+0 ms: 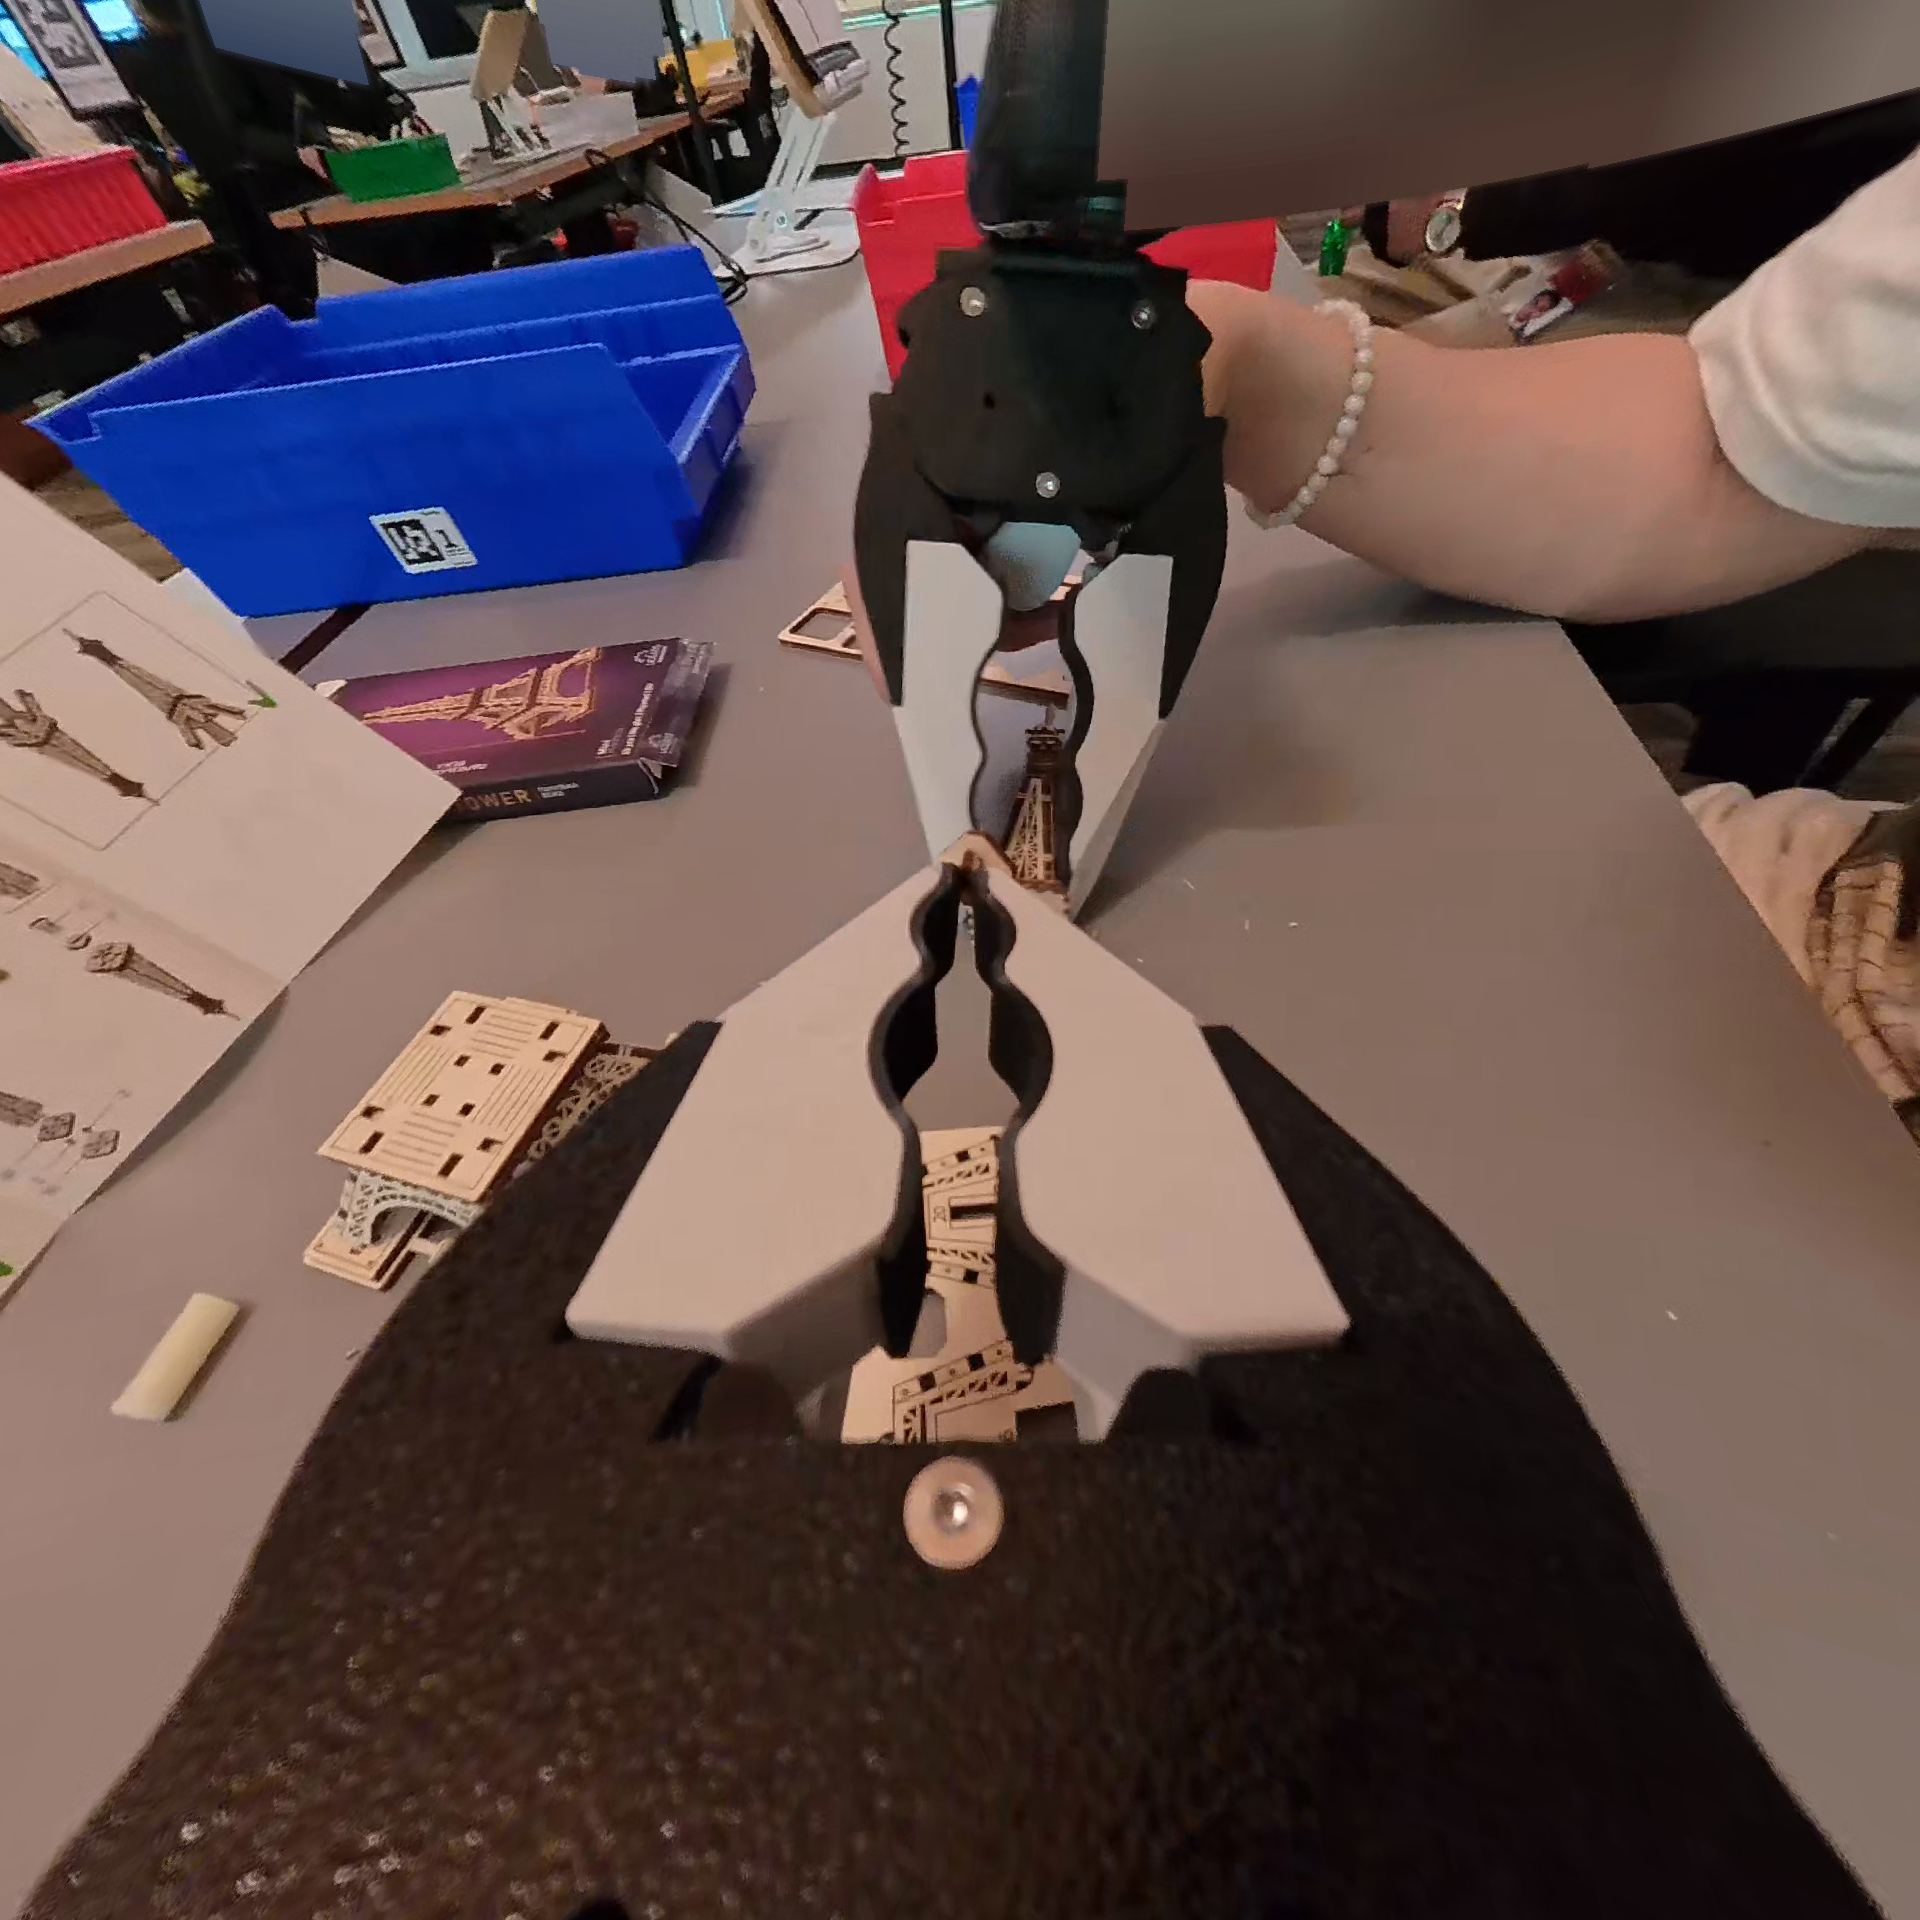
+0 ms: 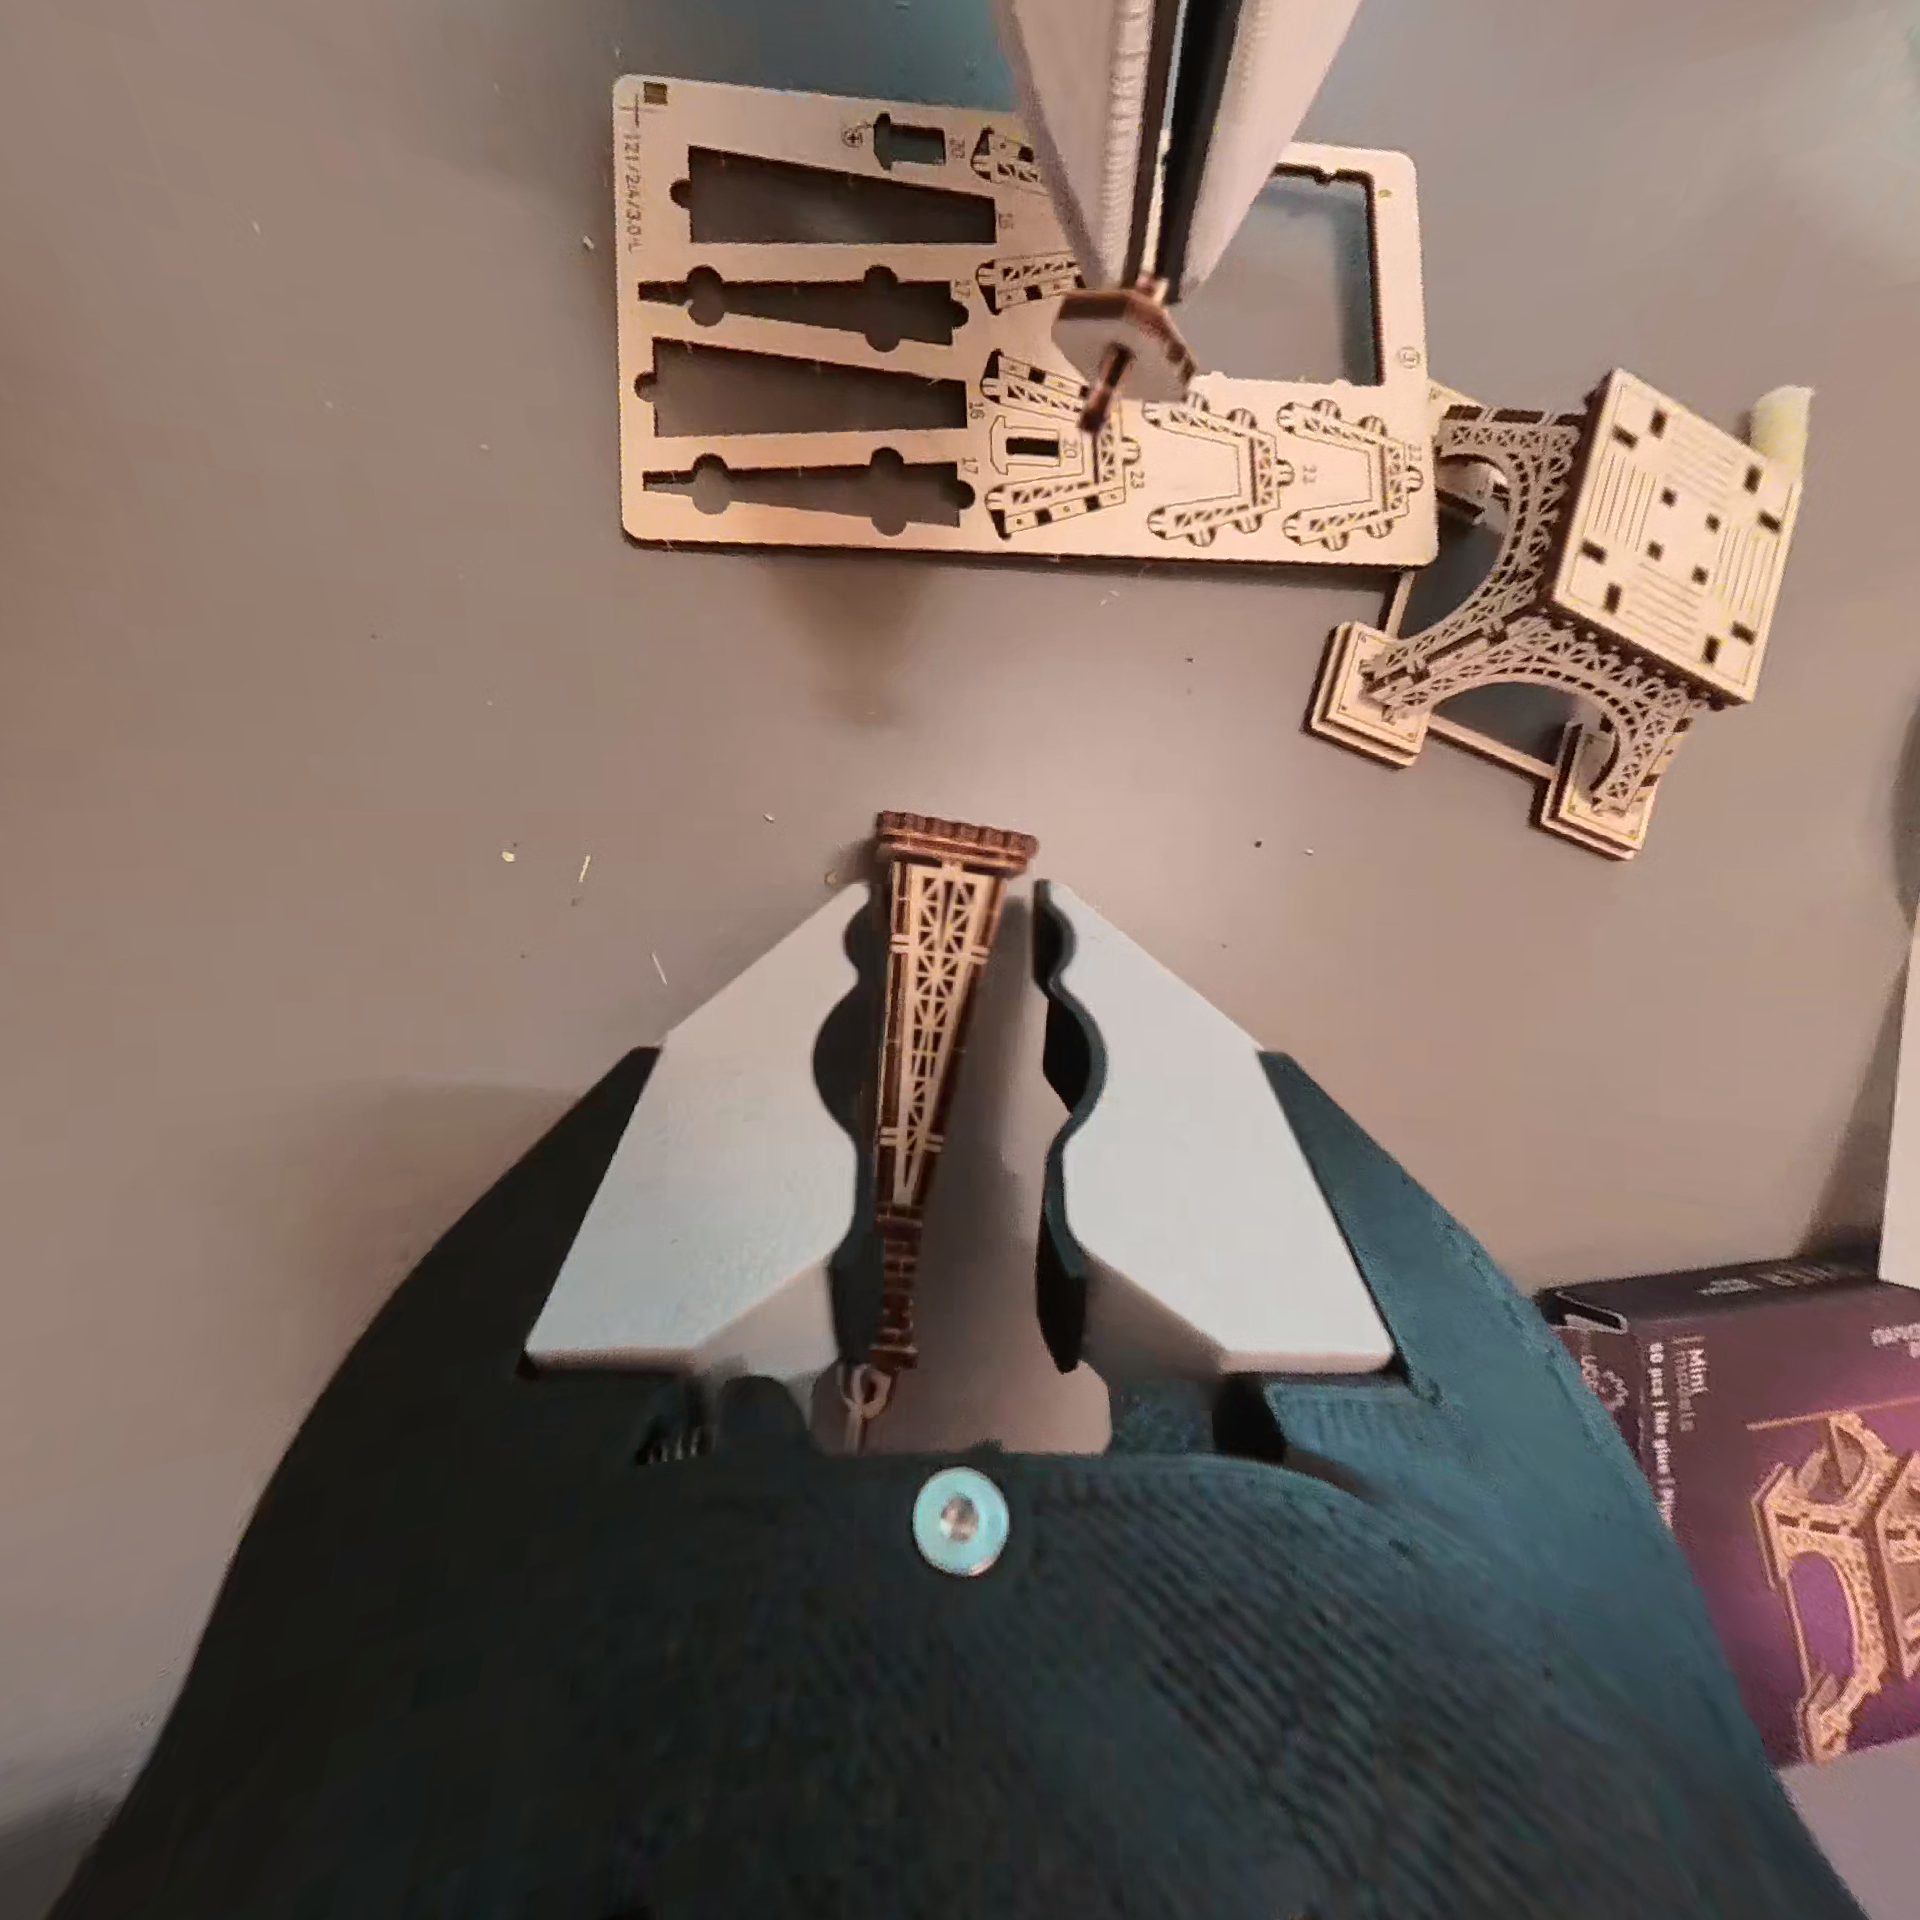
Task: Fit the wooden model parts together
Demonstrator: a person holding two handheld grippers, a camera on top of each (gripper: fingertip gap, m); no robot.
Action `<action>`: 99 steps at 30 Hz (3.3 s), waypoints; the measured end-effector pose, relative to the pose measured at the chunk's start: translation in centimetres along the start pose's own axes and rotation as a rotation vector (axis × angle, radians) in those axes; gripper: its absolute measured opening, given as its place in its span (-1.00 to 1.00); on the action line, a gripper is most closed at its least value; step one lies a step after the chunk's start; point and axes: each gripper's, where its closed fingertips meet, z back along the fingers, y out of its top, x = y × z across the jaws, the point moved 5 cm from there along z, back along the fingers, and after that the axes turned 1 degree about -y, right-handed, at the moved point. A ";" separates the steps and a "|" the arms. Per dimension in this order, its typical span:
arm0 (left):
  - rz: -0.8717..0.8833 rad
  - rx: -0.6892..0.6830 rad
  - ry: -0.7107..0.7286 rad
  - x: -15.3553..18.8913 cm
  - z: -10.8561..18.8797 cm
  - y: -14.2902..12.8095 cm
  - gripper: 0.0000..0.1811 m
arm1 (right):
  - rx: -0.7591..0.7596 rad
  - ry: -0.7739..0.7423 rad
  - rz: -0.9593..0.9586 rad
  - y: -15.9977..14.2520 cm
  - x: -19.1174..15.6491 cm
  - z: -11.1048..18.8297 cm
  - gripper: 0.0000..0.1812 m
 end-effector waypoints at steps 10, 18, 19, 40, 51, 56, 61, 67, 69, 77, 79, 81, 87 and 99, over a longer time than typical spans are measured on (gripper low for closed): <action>-0.195 0.171 0.056 0.9 0.6 2.8 -1.00 | 0.404 0.108 -0.124 2.9 0.3 3.2 -0.81; -0.586 0.181 0.183 3.5 0.0 5.5 -1.00 | 0.559 0.191 -0.055 3.9 -0.9 6.3 -0.82; -0.631 0.163 0.202 3.7 -0.2 5.6 -1.00 | 0.550 0.172 -0.035 3.8 -0.9 6.4 -0.82; -1.071 -0.009 0.488 4.5 -1.0 6.6 -1.00 | 0.541 -0.152 0.156 5.8 0.1 8.6 -0.82; -1.148 -0.085 0.501 4.6 -1.2 6.4 -1.00 | 0.522 -0.148 0.161 5.7 0.1 8.5 -0.81; -1.185 -0.156 0.507 4.4 -1.3 6.2 -1.00 | 0.491 -0.169 0.159 5.5 0.3 8.1 -0.82; -1.177 -0.225 0.472 4.2 -1.5 5.5 -1.00 | 0.411 -0.191 0.186 5.2 0.4 7.2 -0.82; -1.135 -0.193 0.477 3.8 -1.0 5.7 -1.00 | 0.408 -0.187 0.185 5.7 0.3 6.7 -0.81; -1.121 -0.166 0.492 3.8 -0.9 5.9 -1.00 | 0.450 -0.193 0.159 5.7 0.6 7.1 -0.82; -1.053 -0.112 0.468 3.7 -1.1 5.6 -1.00 | 0.499 -0.185 0.128 5.5 0.8 7.6 -0.82; -1.031 -0.093 0.468 3.6 -1.0 5.7 -1.00 | 0.489 -0.171 0.137 5.4 0.6 7.4 -0.82; -1.019 -0.073 0.466 3.7 -1.0 5.9 -1.00 | 0.495 -0.152 0.137 5.5 0.4 7.3 -0.82; -0.983 -0.088 0.431 3.7 -1.0 5.5 -1.00 | 0.478 -0.144 0.149 5.5 0.3 6.9 -0.82; -0.958 -0.129 0.355 4.0 -1.5 4.8 -0.99 | 0.462 -0.131 0.180 5.0 0.0 6.8 -0.82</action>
